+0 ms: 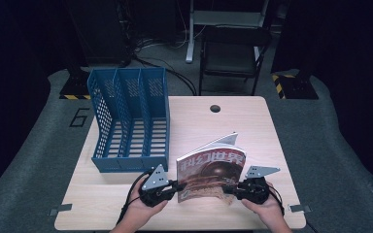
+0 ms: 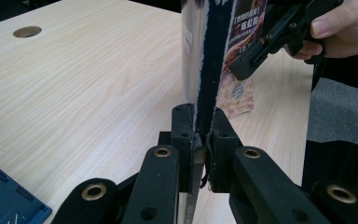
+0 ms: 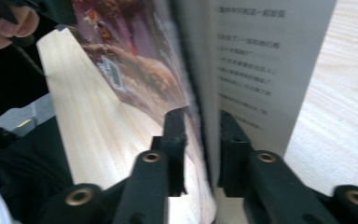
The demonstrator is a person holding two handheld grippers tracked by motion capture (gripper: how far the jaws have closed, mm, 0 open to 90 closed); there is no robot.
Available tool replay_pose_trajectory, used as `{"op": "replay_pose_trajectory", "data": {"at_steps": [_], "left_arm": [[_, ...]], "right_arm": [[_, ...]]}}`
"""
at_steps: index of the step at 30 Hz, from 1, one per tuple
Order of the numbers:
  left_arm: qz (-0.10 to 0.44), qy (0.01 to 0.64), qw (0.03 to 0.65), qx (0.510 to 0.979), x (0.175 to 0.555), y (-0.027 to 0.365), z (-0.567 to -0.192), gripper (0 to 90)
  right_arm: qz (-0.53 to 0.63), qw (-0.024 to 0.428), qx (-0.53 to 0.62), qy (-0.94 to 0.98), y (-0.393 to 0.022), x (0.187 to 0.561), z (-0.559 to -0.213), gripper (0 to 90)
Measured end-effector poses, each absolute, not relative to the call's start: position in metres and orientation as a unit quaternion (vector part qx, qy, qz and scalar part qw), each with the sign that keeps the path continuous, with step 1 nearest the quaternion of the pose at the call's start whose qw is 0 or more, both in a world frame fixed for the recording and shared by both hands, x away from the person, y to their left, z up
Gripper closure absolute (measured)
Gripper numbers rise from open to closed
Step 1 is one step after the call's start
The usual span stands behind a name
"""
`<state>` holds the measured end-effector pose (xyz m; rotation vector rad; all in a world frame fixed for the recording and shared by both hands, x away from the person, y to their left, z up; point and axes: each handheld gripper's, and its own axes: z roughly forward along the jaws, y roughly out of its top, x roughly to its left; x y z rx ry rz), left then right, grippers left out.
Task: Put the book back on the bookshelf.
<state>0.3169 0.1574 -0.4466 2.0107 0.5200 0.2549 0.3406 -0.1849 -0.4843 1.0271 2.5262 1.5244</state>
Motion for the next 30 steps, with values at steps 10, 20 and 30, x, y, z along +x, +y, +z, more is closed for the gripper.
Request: {"op": "replay_pose_trajectory", "data": {"at_steps": [10, 20, 30], "left_arm": [[0.108, 0.213, 0.497, 0.834, 0.311, 0.156, -0.445, 83.8], [0.115, 0.211, 0.495, 0.835, 0.307, 0.162, -0.443, 83.8], [0.108, 0.206, 0.489, 0.841, 0.307, 0.164, -0.445, 83.7]], "right_arm": [[0.469, 0.068, 0.308, 0.825, -0.173, 0.339, -0.478, 86.0], [0.467, 0.113, 0.311, 0.820, -0.156, 0.342, -0.477, 85.9], [0.470, 0.111, 0.308, 0.820, -0.155, 0.343, -0.479, 84.3]]}}
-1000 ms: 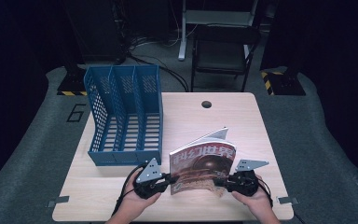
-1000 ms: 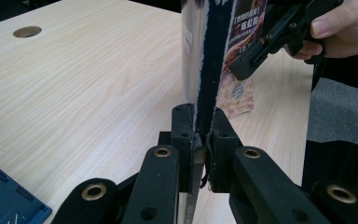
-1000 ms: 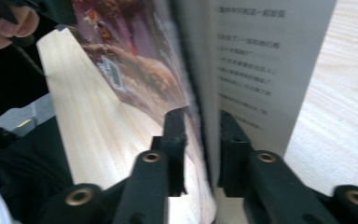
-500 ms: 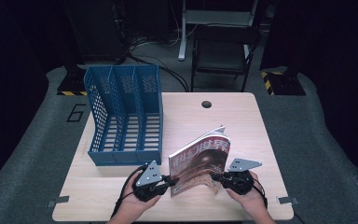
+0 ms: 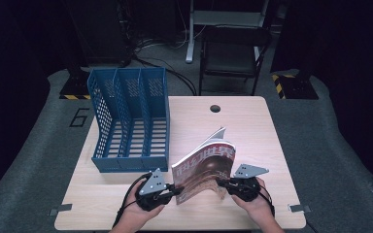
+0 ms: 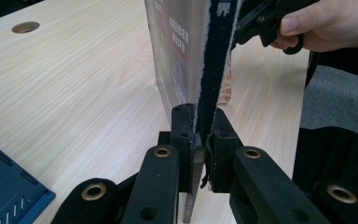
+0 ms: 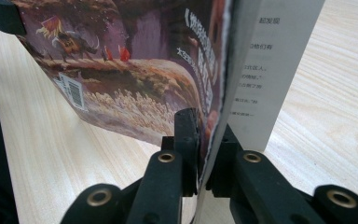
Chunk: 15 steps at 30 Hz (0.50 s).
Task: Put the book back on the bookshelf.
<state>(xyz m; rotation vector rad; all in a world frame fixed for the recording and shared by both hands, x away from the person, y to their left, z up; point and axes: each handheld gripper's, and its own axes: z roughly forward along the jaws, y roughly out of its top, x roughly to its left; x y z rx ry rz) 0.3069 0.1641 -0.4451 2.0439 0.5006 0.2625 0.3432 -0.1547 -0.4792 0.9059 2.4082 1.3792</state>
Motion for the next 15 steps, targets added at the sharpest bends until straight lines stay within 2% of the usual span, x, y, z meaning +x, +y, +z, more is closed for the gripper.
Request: {"op": "replay_pose_trajectory", "data": {"at_steps": [7, 15], "left_arm": [[0.102, 0.194, 0.486, 0.846, 0.3052, 0.1633, -0.4444, 83.6], [0.099, 0.190, 0.486, 0.847, 0.3044, 0.1636, -0.4441, 83.5]], "right_arm": [[0.478, 0.097, 0.320, 0.812, -0.1605, 0.3443, -0.4797, 72.5], [0.483, 0.091, 0.321, 0.809, -0.1637, 0.3441, -0.4795, 65.0]]}}
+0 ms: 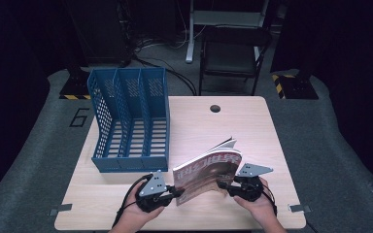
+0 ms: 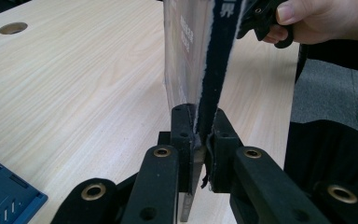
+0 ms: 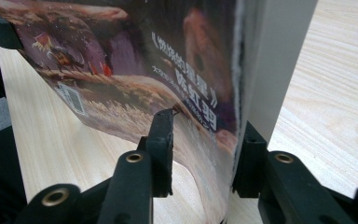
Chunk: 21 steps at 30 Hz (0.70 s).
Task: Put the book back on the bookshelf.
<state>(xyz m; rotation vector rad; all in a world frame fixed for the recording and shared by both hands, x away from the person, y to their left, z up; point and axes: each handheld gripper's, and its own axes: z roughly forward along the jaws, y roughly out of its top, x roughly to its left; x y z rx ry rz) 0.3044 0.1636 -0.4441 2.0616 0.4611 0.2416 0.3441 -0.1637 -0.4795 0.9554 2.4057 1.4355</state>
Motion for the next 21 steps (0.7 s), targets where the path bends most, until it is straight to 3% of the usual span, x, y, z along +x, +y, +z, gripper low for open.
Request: {"op": "replay_pose_trajectory", "data": {"at_steps": [14, 21], "left_arm": [[0.086, 0.196, 0.482, 0.850, 0.307, 0.163, -0.441, 81.5], [0.076, 0.200, 0.496, 0.842, 0.309, 0.161, -0.425, 76.3]], "right_arm": [[0.497, 0.089, 0.329, 0.798, -0.172, 0.342, -0.477, 61.5], [0.495, 0.086, 0.333, 0.797, -0.173, 0.341, -0.478, 60.9]]}}
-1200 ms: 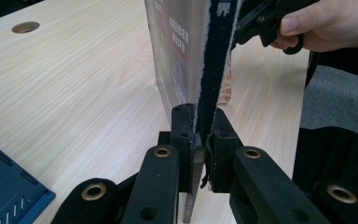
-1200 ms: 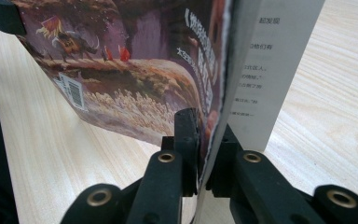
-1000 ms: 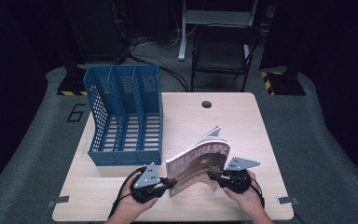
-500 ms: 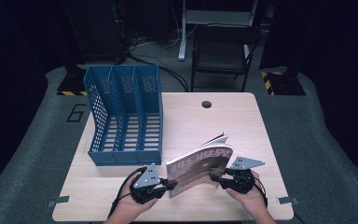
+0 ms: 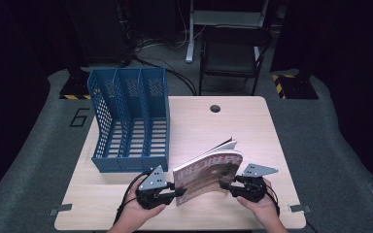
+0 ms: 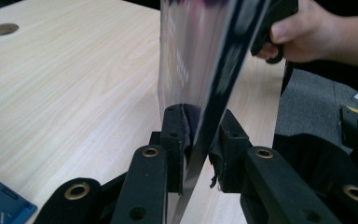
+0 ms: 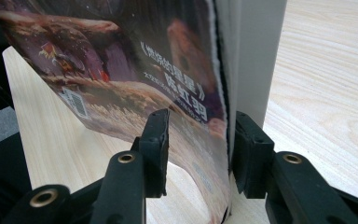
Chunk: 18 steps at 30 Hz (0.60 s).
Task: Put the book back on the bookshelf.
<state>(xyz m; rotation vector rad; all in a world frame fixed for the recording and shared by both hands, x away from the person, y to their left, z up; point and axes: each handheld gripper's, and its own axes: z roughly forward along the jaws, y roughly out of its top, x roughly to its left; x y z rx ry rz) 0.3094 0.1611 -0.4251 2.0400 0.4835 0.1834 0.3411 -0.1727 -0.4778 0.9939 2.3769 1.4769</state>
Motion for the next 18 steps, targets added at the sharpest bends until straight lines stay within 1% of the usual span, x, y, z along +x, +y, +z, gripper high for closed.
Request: {"op": "replay_pose_trajectory", "data": {"at_steps": [2, 5, 18], "left_arm": [[0.076, 0.202, 0.500, 0.839, 0.311, 0.161, -0.418, 75.8], [0.060, 0.219, 0.509, 0.830, 0.312, 0.160, -0.409, 74.9], [0.061, 0.215, 0.497, 0.838, 0.316, 0.155, -0.377, 74.0]], "right_arm": [[0.495, 0.086, 0.334, 0.798, -0.173, 0.341, -0.478, 60.9], [0.497, 0.086, 0.332, 0.797, -0.173, 0.340, -0.478, 61.0], [0.497, 0.087, 0.337, 0.795, -0.174, 0.339, -0.478, 60.9]]}}
